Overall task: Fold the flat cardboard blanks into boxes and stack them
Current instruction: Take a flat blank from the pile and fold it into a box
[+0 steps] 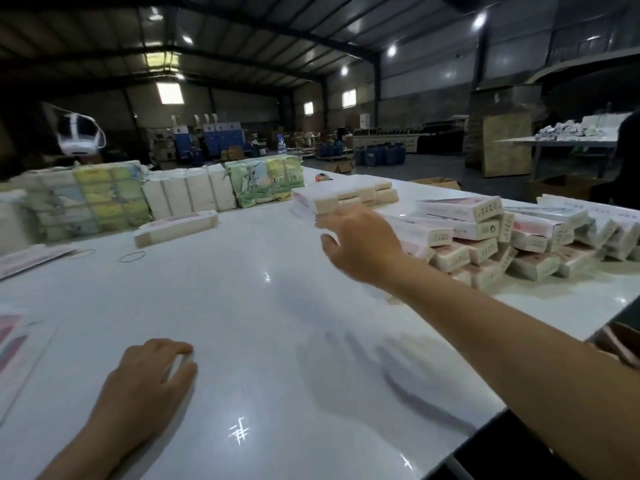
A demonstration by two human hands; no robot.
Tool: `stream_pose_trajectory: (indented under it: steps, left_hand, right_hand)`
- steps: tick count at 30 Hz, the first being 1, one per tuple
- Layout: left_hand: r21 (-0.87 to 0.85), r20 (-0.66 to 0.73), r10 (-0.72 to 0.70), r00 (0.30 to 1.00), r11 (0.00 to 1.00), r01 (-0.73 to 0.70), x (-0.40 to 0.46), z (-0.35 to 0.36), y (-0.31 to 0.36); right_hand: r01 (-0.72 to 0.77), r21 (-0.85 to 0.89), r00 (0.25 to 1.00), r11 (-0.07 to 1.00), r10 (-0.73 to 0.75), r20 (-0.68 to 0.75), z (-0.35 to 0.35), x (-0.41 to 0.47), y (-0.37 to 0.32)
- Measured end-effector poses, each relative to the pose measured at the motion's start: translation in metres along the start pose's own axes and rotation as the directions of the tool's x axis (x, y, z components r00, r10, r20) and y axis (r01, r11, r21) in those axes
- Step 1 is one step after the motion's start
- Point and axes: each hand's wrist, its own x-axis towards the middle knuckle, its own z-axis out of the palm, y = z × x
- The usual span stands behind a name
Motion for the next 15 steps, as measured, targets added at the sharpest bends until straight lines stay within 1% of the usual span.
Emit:
stream_pose_trajectory:
  steps: [1,2,3,5,6,7,9,11,13,15]
  left_hand:
    - [-0.003,-0.011,0.002,1.0,1.0,-0.002,-0.002,-0.001,0.002]
    - [-0.012,-0.022,0.011,1.0,1.0,-0.012,-0.005,-0.002,0.004]
    - [-0.027,-0.034,0.021,0.999,0.999,-0.022,-0.007,-0.003,0.006]
    - [-0.051,-0.046,0.021,0.999,0.998,-0.024,-0.011,-0.007,0.009]
    - [-0.06,-0.044,0.021,0.999,0.998,-0.023,-0.011,-0.008,0.014]
    - [-0.062,-0.049,0.011,0.999,0.998,-0.014,-0.014,-0.011,0.014]
    - [-0.064,-0.049,0.001,0.999,0.998,-0.004,-0.017,-0.012,0.019]
    - [-0.058,-0.026,-0.044,0.999,0.997,0.043,-0.017,-0.014,0.023]
    - [-0.024,0.094,-0.078,0.993,0.996,0.08,-0.008,-0.024,0.023]
    - [-0.083,0.227,-0.116,0.967,0.987,0.138,0.01,-0.048,0.011]
  right_hand:
    - [0.097,0.143,0.994,0.985,-0.102,0.03,0.008,-0.003,-0.029]
    - [0.158,0.239,0.98,0.958,-0.181,0.077,0.018,-0.008,-0.057]
    - [0.192,0.282,0.962,0.94,-0.237,0.135,0.032,-0.014,-0.081]
    - [0.202,0.268,0.923,0.942,-0.275,0.271,0.062,-0.028,-0.115]
    - [0.175,0.249,0.908,0.952,-0.254,0.333,0.075,-0.037,-0.12]
    - [0.166,0.247,0.897,0.955,-0.25,0.365,0.086,-0.043,-0.127]
    - [0.16,0.262,0.898,0.952,-0.25,0.361,0.1,-0.051,-0.126]
    - [0.15,0.31,0.91,0.939,-0.253,0.328,0.107,-0.053,-0.124]
    - [0.136,0.338,0.923,0.931,-0.243,0.298,0.107,-0.053,-0.125]
    - [0.141,0.332,0.929,0.933,-0.241,0.281,0.106,-0.053,-0.127]
